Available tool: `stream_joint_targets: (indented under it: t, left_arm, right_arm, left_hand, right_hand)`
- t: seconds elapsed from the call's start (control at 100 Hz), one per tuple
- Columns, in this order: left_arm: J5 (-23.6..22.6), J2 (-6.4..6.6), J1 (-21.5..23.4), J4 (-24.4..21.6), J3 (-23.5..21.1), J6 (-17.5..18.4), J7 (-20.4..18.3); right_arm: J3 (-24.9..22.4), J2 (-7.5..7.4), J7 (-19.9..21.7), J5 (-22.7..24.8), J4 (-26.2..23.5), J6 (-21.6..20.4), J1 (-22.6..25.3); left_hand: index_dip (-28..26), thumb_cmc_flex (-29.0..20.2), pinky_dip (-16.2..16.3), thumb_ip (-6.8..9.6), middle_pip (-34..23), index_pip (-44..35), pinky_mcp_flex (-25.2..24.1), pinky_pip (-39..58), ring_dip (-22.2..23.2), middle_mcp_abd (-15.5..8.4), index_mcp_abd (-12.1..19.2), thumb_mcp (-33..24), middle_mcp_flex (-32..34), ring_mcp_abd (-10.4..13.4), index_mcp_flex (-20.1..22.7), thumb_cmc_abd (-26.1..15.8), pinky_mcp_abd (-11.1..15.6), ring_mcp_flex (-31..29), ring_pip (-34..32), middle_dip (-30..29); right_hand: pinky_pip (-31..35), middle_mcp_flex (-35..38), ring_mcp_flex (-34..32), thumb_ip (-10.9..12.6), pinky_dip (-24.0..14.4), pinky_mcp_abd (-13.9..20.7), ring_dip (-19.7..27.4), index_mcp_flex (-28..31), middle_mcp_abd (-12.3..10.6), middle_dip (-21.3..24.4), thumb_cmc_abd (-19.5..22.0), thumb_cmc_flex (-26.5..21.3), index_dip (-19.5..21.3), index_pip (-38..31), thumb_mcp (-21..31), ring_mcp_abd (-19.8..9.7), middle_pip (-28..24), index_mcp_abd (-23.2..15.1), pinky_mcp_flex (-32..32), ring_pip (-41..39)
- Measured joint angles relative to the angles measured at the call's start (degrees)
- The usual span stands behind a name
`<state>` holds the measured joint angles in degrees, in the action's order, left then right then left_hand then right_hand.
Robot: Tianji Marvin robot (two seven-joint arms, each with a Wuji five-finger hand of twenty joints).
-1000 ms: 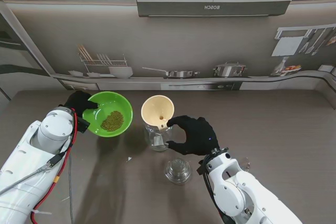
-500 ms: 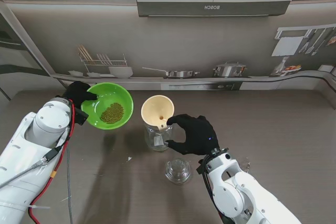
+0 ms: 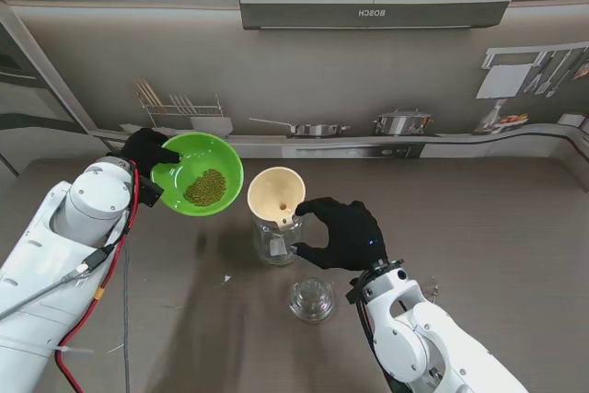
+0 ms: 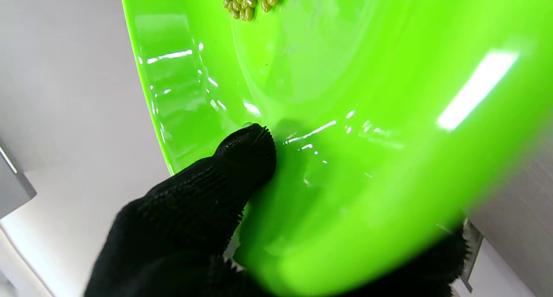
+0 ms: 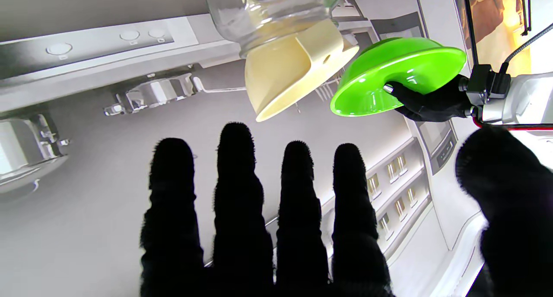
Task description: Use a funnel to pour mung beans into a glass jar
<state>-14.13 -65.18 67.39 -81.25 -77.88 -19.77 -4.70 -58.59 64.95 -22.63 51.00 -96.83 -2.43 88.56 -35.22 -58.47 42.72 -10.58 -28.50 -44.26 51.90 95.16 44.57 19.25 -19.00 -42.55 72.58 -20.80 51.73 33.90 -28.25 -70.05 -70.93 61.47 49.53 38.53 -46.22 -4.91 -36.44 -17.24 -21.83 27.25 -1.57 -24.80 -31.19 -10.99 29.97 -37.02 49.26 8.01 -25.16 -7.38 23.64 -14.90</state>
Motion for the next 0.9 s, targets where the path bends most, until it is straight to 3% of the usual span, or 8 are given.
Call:
stream_joint_targets:
  t: [0.42, 0.9]
  left_arm:
    - [1.3, -0.79, -4.2, 0.9, 4.6, -0.7, 1.9]
    - [1.9, -2.12, -6.9, 1.8, 9.2, 1.4, 4.9]
  right_arm:
    - [-0.6, 0.08, -0.3, -0.4, -0.2, 0.5, 0.3]
    - [-0.9, 0.18, -0.6, -0.7, -0.2, 1.1, 0.3]
  left_hand:
    - [0.0, 0.0, 0.1, 0.0, 0.0, 0.1, 0.3, -0.1, 0.0, 0.1, -0.1, -0.1, 0.0, -0.1, 0.0, 0.0, -0.2, 0.0, 0.0, 0.0]
    - [0.0, 0.0, 0.2, 0.03, 0.0, 0.6, 1.1, -0.1, 0.0, 0.3, -0.2, -0.8, 0.7, -0.4, 1.2, 1.4, -0.7, -0.2, 0.0, 0.0]
  right_hand:
    - [0.0, 0.0, 0.0, 0.0, 0.6, 0.0, 0.0, 0.0, 0.0, 0.3, 0.0, 0.0, 0.0, 0.0, 0.0, 0.0, 0.0, 0.0, 0.0, 0.0]
    - [0.0, 0.0, 0.0, 0.0, 0.7, 0.0, 0.0, 0.0, 0.0, 0.4, 0.0, 0.0, 0.0, 0.0, 0.0, 0.0, 0.0, 0.0, 0.0, 0.0]
